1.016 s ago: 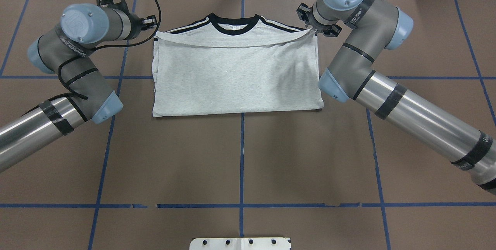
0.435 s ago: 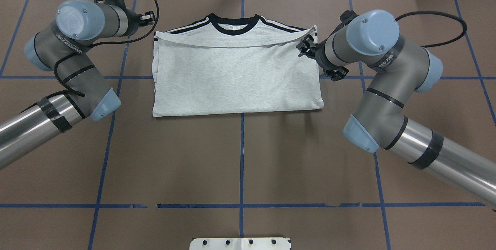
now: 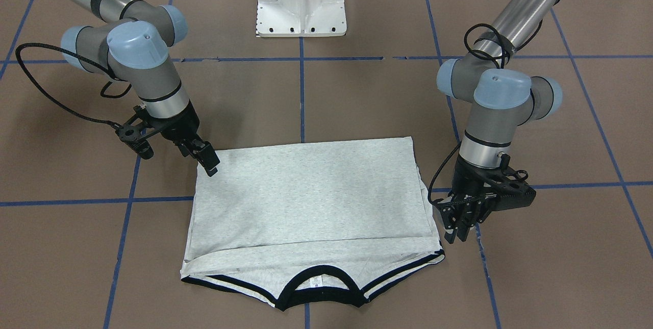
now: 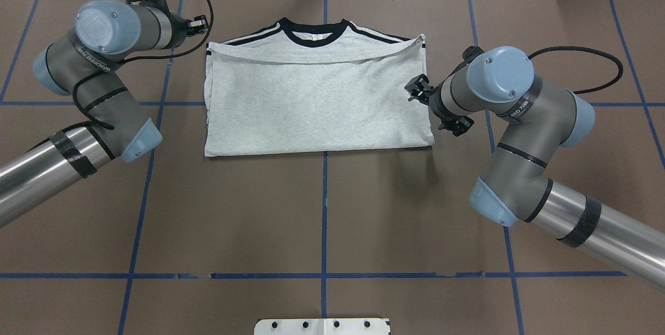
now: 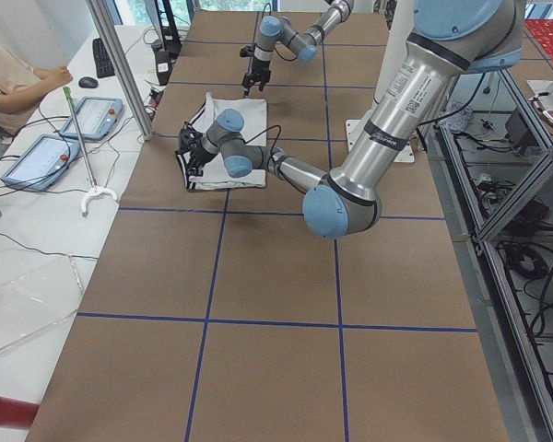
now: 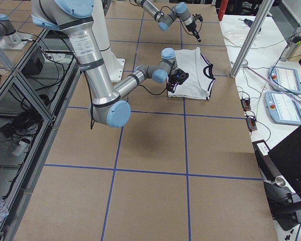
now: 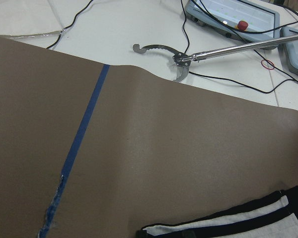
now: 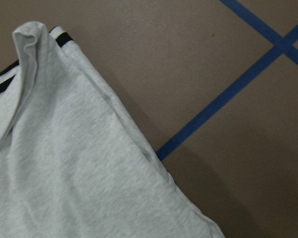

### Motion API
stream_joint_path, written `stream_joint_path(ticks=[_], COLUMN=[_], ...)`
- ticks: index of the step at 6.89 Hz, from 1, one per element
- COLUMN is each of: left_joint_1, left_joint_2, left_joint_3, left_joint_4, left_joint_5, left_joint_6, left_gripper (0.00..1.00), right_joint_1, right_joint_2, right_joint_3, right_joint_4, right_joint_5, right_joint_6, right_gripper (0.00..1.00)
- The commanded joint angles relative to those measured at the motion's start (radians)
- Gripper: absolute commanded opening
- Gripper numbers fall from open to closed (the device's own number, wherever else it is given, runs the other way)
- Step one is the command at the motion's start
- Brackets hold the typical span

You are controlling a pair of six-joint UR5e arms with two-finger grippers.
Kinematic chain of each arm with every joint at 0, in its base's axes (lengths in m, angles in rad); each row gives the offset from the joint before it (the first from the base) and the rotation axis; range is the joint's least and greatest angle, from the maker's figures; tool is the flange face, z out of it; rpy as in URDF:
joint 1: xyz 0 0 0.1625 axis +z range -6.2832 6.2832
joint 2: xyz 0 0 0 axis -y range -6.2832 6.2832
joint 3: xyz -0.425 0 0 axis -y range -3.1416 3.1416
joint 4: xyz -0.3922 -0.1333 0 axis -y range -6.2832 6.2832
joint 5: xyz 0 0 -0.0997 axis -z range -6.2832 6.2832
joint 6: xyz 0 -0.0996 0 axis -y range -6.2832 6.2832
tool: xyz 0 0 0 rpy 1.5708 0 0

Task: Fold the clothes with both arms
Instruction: 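Move the right gripper down to the folded shirt's side edge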

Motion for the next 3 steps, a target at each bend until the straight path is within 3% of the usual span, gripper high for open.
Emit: stream_joint_path(ticks=[1,2,3], left_joint_1=[0.000,0.001,0.001], left_joint_2=[-0.001,-0.001,-0.001], left_joint_3=[-0.002,-0.005,-0.004], left_joint_4=[0.001,0.001,0.001], left_joint_5=[0.000,0.000,0.000], left_joint_6=[-0.002,-0.002,-0.002], left_gripper=[0.36,0.36,0.36], right_joint_1=[-0.019,-0.039,-0.042], right_joint_2=[-0.014,-0.014,-0.015], right_joint_3=[-0.026,-0.038,-0.038], right_joint_4=[-0.002,-0.002,-0.002], right_joint_5=[0.003,0.003,0.004], right_joint_6=[0.008,0.017,0.021], right_gripper=[0.98,0.98,0.89])
